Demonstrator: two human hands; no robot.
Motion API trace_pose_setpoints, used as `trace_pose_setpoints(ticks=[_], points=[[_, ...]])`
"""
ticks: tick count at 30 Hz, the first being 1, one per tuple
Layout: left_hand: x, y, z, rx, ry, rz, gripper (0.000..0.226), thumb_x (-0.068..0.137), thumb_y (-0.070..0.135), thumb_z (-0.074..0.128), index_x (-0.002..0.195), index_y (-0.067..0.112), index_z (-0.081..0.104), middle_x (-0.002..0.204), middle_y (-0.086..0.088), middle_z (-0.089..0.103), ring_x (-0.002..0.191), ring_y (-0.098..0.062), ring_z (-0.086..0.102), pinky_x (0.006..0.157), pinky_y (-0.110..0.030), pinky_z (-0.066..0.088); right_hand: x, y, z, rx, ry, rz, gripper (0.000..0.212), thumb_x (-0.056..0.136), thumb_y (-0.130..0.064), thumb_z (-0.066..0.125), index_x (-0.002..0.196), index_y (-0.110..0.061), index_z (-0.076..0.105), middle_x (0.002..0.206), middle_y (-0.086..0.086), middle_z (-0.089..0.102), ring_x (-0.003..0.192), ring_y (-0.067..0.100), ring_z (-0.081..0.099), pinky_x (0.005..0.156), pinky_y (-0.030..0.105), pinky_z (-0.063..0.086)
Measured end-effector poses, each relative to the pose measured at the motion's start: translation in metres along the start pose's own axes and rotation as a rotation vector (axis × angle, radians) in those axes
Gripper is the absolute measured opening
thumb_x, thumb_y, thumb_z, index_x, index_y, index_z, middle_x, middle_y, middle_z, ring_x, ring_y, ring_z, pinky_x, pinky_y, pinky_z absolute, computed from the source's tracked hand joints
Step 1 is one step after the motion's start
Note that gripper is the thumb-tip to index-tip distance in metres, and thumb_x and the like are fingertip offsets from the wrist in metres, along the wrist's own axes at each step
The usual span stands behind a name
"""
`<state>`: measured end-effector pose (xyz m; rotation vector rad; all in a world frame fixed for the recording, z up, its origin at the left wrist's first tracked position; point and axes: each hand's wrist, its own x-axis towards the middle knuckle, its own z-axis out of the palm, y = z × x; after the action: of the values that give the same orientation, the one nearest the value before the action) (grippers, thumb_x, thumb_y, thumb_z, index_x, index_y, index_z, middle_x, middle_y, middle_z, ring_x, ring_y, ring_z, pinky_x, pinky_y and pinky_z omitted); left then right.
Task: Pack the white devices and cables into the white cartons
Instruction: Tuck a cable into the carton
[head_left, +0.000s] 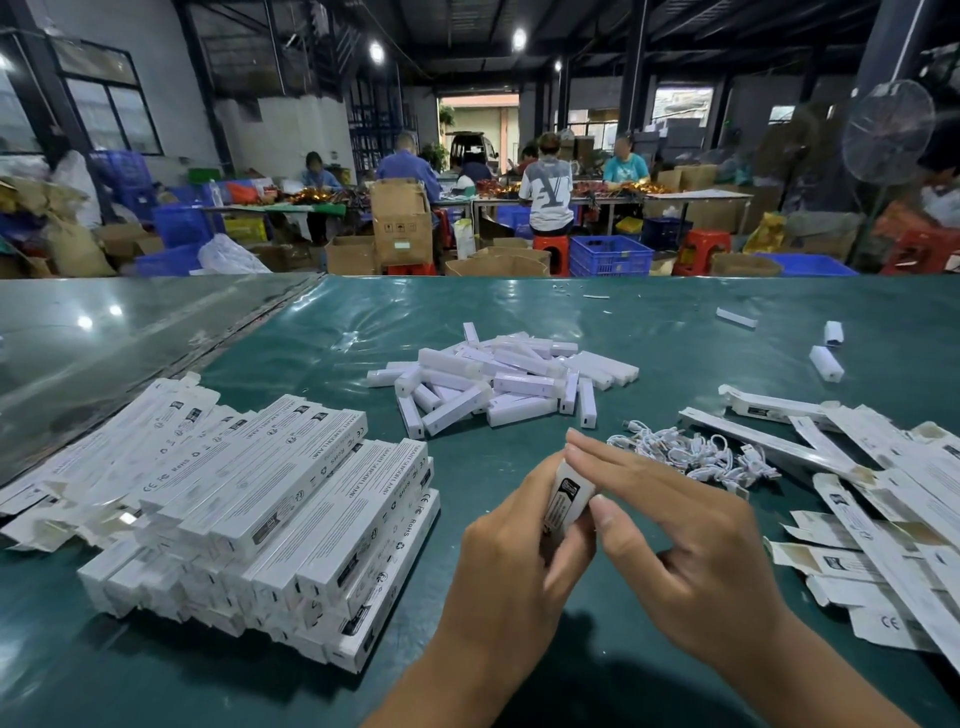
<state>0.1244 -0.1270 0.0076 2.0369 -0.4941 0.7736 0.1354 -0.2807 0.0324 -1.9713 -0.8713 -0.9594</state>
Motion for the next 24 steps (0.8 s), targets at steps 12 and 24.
trace_pose_setpoints(ticks=[12, 24], points=[[0.037, -0.008, -0.069, 0.486, 0.007, -0.09, 0.024, 0.085, 0.039, 0.073, 0.097, 0.027, 0.055, 0.088, 0.011, 0.062, 0.073, -0.017, 0.056, 0.063, -0.036, 0.047, 0.008, 0.027, -0.006, 0.291, -0.202, 0.457, 0.021, 0.095, -0.036, 0.067, 0.115, -0.036, 0.073, 0.111, -0.027, 0.073, 0.104, -0.004, 0.068, 0.086, 0.008, 0.049], [0.054, -0.034, -0.13, 1.144, -0.103, -0.556, 0.028, 0.09, 0.048, 0.067, 0.099, 0.023, 0.056, 0.096, 0.004, 0.058, 0.089, -0.022, 0.053, 0.073, -0.035, 0.042, 0.016, 0.102, -0.07, -0.775, -0.668, 0.867, 0.029, 0.098, -0.045, 0.059, 0.117, -0.023, 0.062, 0.114, 0.002, 0.07, 0.105, 0.024, 0.063, 0.088, 0.034, 0.05]])
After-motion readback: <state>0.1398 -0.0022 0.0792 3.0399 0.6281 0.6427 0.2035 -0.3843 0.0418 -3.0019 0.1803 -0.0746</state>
